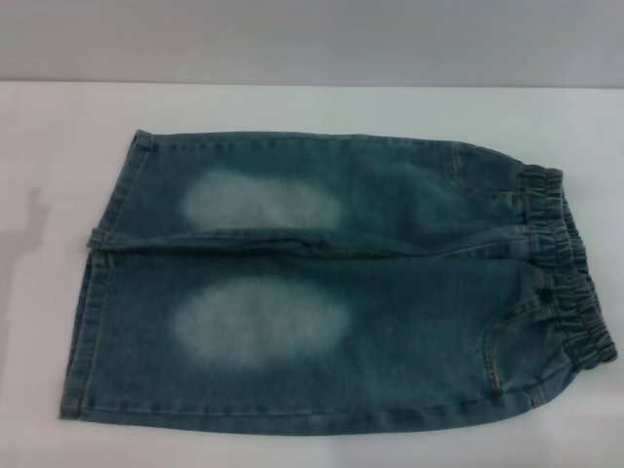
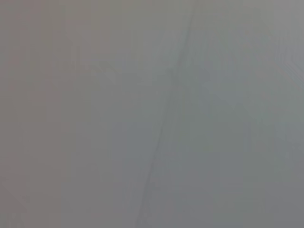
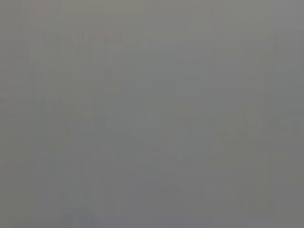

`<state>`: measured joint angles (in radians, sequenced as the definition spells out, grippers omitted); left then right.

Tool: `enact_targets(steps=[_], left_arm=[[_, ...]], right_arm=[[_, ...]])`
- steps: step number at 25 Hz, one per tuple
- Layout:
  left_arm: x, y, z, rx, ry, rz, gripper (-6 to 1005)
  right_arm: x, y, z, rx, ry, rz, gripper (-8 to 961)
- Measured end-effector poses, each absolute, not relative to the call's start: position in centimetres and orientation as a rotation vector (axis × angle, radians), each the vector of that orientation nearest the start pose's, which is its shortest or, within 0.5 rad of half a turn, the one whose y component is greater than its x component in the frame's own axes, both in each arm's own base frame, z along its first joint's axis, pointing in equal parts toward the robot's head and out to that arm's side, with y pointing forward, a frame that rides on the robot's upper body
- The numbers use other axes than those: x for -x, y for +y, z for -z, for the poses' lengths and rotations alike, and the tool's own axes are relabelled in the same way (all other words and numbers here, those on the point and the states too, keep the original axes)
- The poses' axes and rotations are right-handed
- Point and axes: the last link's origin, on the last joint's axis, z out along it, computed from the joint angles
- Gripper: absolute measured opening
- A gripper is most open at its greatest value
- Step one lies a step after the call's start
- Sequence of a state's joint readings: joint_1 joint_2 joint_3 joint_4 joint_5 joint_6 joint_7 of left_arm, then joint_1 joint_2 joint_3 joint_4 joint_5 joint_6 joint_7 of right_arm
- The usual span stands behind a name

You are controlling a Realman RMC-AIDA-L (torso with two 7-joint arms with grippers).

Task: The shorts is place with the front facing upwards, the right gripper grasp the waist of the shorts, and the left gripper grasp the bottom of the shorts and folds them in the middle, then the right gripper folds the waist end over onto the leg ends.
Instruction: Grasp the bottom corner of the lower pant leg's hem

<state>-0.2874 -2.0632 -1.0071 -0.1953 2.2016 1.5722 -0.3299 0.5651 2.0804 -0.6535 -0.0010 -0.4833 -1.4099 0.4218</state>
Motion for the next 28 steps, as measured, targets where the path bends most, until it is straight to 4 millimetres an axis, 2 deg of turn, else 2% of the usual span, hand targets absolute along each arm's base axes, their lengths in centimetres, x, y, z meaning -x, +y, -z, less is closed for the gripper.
enact_targets(steps=[7, 11, 15, 21, 28], left_arm=[[34.4, 27.6, -5.4, 1.199, -0.467, 1.015, 810], [34.2, 27.7, -4.9, 1.234, -0.469, 1.014, 810], [34.1, 27.8, -4.5, 1.252, -0.481, 1.018, 809], [33.9, 27.3, -3.9, 1.269, -0.493, 1.026, 808], [33.6, 27.3, -3.3, 1.305, -0.499, 1.027, 808]], right_arm=[[-30.9, 34.9, -6.4, 1.221, 0.47, -1.102, 558], [-29.6, 34.3, -7.7, 1.191, 0.383, -1.223, 558], [-29.2, 33.7, -8.2, 1.177, 0.343, -1.281, 559], [-29.7, 31.9, -9.5, 1.148, 0.317, -1.387, 558], [-29.7, 31.3, -9.8, 1.143, 0.299, -1.404, 558]])
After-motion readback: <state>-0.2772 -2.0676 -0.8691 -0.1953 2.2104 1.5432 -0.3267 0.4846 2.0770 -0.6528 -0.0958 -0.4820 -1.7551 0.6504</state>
